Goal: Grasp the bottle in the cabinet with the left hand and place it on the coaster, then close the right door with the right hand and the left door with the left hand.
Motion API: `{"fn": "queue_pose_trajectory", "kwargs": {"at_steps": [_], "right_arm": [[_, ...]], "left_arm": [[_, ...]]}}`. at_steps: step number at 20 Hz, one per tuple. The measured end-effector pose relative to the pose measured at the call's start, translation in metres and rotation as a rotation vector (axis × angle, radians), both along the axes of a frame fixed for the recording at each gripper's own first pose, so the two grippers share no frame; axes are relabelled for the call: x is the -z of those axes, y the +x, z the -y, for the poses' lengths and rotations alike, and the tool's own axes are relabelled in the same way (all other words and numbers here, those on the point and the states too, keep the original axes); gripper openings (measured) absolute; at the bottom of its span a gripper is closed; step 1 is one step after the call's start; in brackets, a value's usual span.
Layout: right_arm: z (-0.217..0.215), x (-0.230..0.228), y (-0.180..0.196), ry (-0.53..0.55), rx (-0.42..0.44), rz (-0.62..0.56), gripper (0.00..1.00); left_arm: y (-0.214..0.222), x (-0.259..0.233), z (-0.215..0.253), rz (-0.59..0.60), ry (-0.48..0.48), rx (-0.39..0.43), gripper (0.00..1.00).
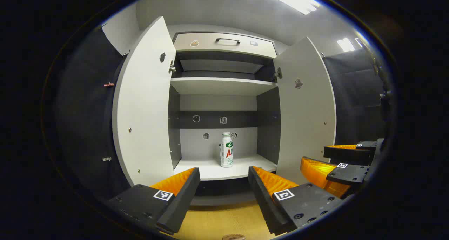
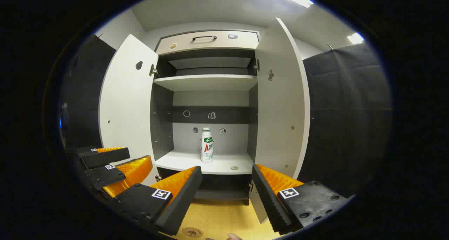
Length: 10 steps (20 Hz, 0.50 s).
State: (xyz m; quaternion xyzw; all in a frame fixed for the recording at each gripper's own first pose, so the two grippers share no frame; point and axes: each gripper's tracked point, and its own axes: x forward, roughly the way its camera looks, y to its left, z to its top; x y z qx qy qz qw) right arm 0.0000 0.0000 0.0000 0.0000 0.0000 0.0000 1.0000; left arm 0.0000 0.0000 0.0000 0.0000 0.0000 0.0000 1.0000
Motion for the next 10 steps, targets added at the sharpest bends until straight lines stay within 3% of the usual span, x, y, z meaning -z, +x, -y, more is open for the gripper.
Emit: {"fn": "queue_pose_trajectory", "kwargs": {"at_steps": [10], "right_arm": [[0.0035, -0.0035, 0.005, -0.01, -0.004, 0.017, 0.95]], "left_arm": [[0.0021, -0.0006, -0.0104, 0.006, -0.011, -0.049, 0.89]]}}
